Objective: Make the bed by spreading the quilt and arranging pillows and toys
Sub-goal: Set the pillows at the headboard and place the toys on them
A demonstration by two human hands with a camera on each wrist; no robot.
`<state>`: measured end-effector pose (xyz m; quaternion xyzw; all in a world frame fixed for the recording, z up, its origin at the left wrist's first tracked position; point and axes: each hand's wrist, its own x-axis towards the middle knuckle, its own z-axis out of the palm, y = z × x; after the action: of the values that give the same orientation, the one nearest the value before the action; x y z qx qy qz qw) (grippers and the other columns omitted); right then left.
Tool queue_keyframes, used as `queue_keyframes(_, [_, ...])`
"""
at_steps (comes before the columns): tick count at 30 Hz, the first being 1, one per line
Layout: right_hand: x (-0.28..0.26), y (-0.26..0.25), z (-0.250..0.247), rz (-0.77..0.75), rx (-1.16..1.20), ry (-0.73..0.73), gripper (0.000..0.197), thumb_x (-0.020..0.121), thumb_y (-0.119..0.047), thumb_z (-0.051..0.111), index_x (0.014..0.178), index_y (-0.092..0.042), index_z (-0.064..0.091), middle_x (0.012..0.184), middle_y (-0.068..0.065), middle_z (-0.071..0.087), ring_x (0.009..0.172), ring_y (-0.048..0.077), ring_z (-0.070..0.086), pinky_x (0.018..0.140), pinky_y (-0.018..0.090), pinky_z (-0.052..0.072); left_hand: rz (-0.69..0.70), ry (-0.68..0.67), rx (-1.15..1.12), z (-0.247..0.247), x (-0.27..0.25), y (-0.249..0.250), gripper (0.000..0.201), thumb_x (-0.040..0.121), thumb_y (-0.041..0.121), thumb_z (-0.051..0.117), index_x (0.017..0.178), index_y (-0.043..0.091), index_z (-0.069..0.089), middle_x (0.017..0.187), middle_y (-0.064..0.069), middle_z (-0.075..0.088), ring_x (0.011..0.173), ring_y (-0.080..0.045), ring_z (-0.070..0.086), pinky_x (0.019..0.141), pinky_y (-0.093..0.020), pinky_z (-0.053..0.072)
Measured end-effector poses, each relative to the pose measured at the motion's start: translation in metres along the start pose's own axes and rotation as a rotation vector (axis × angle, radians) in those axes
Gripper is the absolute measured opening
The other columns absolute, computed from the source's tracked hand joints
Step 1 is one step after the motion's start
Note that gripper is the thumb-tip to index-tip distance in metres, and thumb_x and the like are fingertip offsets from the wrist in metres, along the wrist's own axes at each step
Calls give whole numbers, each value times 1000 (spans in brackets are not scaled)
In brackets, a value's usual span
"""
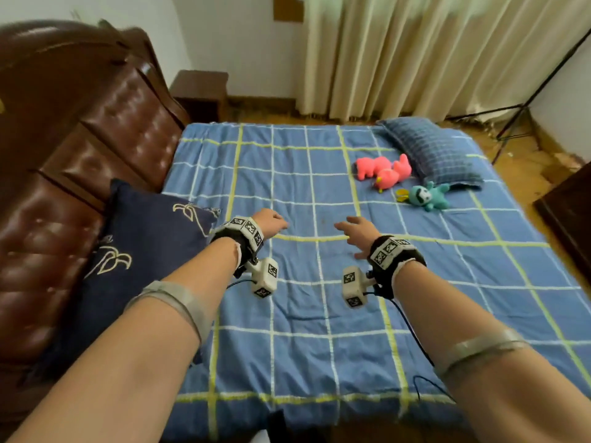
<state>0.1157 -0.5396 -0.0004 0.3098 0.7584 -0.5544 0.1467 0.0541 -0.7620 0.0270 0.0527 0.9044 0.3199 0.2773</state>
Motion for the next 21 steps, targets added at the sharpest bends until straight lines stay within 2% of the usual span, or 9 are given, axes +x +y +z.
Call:
queue_keyframes(2, [-9, 10, -39, 7, 23, 52, 69, 90, -37, 66, 149, -17, 35, 147, 10, 46, 133, 33, 45, 91, 51, 43, 49, -1, -23, 16, 10, 35, 26, 92, 23, 61, 110, 6, 69, 117, -16, 68, 100, -27, 61, 91, -31, 46])
queue_keyframes(5, [-26, 36, -91, 45, 56, 132, 66, 92, -34, 64, 149, -16, 36, 146, 10, 46, 132, 32, 46, 94, 47, 41, 131, -50, -28, 48, 24, 86, 28, 92, 23, 62, 113, 7, 69, 120, -15, 67, 110, -29, 61, 93, -31, 45])
queue_keyframes(7, [-33, 58, -123, 87, 75, 154, 66, 93, -35, 64, 150, -16, 35, 148, 10, 44, 134, 33, 44, 92, 46, 39, 168, -88, -43, 73, 29, 114, 27, 92, 20, 61, 114, 5, 68, 120, -15, 66, 105, -27, 60, 92, -32, 45])
queue_keyframes(9, [-36, 79, -155, 132, 77, 176, 66, 93, -36, 63, 150, -15, 36, 149, 11, 43, 135, 34, 44, 92, 48, 41, 192, -134, 0, 99, 26, 139, 29, 92, 22, 61, 115, 5, 68, 124, -13, 65, 106, -26, 60, 92, -32, 45])
queue_keyframes(12, [-33, 100, -201, 124, 129, 215, 63, 94, -33, 63, 149, -14, 38, 149, 12, 44, 136, 33, 43, 100, 48, 40, 225, -188, 114, 130, 23, 178, 33, 93, 27, 60, 118, 6, 67, 126, -11, 64, 115, -29, 59, 94, -33, 46])
queue_keyframes(14, [-26, 108, -232, 97, 148, 218, 60, 95, -28, 62, 148, -12, 38, 149, 14, 44, 135, 33, 43, 100, 45, 38, 227, -181, 138, 148, 27, 204, 32, 93, 25, 60, 117, 4, 68, 123, -12, 64, 113, -29, 59, 94, -33, 45])
queue_keyframes(17, [-9, 124, -283, 63, 193, 191, 56, 96, -25, 61, 147, -14, 40, 147, 15, 45, 134, 34, 44, 96, 46, 37, 203, -140, 116, 186, 34, 244, 25, 93, 25, 61, 106, 6, 70, 108, -14, 66, 101, -27, 59, 93, -36, 47])
queue_keyframes(19, [4, 141, -320, 31, 188, 169, 54, 96, -26, 61, 146, -16, 42, 144, 15, 48, 132, 34, 46, 91, 44, 38, 187, -92, 112, 219, 37, 271, 27, 93, 24, 61, 110, 5, 70, 104, -9, 65, 97, -22, 57, 86, -30, 45])
queue_keyframes(21, [14, 164, -359, 22, 140, 120, 54, 95, -28, 62, 144, -18, 44, 141, 15, 51, 128, 32, 49, 88, 42, 39, 155, -62, 101, 256, 35, 297, 31, 92, 24, 61, 115, 5, 68, 110, -9, 66, 99, -21, 58, 83, -25, 41])
